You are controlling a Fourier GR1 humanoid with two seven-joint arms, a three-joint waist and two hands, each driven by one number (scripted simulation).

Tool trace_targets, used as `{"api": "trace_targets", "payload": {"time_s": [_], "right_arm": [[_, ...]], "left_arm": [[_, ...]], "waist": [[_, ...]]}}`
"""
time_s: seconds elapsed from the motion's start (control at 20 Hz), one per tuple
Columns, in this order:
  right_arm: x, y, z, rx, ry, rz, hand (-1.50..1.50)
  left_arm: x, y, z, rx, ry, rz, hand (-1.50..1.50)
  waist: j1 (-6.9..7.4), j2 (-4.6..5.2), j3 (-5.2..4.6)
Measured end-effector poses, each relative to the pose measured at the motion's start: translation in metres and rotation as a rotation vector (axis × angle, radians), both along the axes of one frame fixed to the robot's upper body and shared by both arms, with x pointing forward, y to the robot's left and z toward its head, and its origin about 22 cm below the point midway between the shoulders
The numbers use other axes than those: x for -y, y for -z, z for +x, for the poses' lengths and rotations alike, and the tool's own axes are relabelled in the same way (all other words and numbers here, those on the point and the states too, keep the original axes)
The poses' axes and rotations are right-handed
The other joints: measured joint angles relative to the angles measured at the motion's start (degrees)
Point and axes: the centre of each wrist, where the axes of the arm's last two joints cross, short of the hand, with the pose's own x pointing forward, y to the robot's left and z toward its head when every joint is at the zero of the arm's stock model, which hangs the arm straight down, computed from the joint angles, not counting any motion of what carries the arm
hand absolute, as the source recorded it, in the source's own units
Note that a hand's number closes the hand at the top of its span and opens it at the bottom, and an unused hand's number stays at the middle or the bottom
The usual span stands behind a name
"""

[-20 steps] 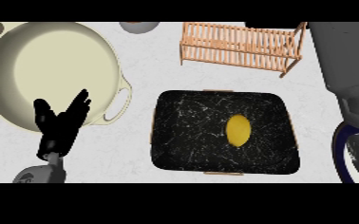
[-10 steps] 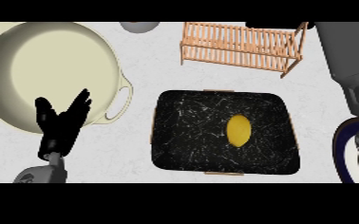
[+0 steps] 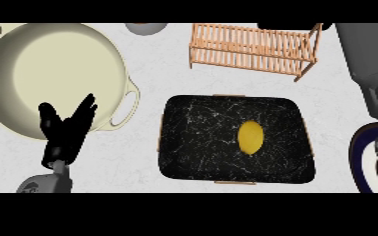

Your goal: Pick the can from the tray and place it in the tiered shelf

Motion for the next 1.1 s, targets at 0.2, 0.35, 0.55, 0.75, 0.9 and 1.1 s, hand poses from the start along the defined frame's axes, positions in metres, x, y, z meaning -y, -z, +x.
{"api": "trace_targets", "payload": {"time_s": [0.2,0.35,0.55,0.75,0.9,1.1], "right_arm": [[0.005,-0.005,0.001,0.045,0.023,0.137,-1.5],[0.007,-0.008,0.0,0.086,0.014,0.253,-1.5],[0.019,-0.012,-0.001,0.133,0.003,0.397,-1.5],[0.028,-0.023,-0.004,0.2,0.03,0.522,-1.5],[0.042,-0.038,-0.009,0.257,0.087,0.554,-1.5],[0.074,-0.044,-0.016,0.319,0.211,0.565,-1.5]], "left_arm": [[0.002,-0.002,0.001,-0.002,0.006,-0.004,0.0],[0.003,-0.001,-0.001,0.001,0.005,0.0,0.0],[-0.002,0.002,-0.002,0.006,0.004,0.002,0.0],[-0.004,0.0,-0.002,-0.004,-0.004,-0.001,0.0],[-0.003,0.0,-0.003,-0.007,-0.009,0.001,0.0],[-0.004,0.004,-0.008,0.011,-0.013,0.001,0.0]], "waist": [[0.22,0.07,0.04],[0.11,-0.01,0.03],[0.01,0.0,0.07],[-0.14,-0.07,0.06],[-0.38,-0.2,0.03],[-0.75,-0.36,0.03]]}}
